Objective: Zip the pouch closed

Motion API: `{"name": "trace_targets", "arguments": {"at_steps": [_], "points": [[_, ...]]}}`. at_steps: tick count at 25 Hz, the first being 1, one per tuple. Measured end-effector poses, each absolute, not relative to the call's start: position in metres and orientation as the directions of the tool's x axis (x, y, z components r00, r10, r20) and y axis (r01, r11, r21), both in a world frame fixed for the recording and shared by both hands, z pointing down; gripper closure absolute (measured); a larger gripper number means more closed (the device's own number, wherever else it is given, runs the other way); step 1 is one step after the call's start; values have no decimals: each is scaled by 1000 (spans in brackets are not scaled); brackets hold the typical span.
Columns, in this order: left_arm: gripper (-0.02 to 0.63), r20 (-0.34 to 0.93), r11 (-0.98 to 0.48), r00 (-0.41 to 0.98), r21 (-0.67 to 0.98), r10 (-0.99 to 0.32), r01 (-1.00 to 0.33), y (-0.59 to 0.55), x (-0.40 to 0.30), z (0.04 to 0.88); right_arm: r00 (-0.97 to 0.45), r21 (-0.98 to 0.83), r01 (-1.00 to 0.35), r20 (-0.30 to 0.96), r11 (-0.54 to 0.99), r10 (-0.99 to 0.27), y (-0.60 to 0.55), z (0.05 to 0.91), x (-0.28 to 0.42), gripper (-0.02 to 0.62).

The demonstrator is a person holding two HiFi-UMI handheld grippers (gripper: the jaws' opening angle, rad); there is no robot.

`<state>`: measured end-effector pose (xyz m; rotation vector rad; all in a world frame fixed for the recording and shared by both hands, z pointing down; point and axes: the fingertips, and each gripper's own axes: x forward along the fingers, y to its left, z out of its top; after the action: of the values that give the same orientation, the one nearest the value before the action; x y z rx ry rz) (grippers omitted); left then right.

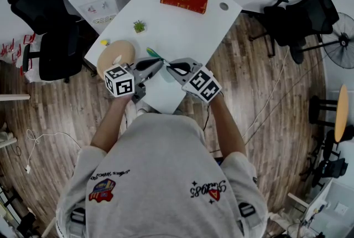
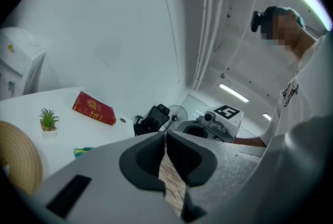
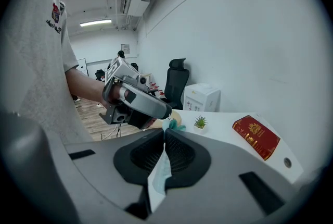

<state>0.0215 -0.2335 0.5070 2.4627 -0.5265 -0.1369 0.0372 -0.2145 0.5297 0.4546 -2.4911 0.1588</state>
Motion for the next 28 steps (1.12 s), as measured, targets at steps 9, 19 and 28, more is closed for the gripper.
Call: {"name": "trace_targets", "arguments": {"at_steps": [9, 19, 28], "points": [[597, 109, -771, 903, 486, -415, -413, -232, 20, 510, -762, -17, -357, 584, 934, -281, -212, 533, 34, 580], [597, 188, -792, 886, 397, -424, -463, -230, 22, 515, -759, -31, -357, 592, 934, -271, -203, 534, 33, 583], [598, 263, -785, 846, 322, -464, -530, -231, 23, 526, -763, -49, -354, 593, 934, -258, -193, 537, 34, 583]]}}
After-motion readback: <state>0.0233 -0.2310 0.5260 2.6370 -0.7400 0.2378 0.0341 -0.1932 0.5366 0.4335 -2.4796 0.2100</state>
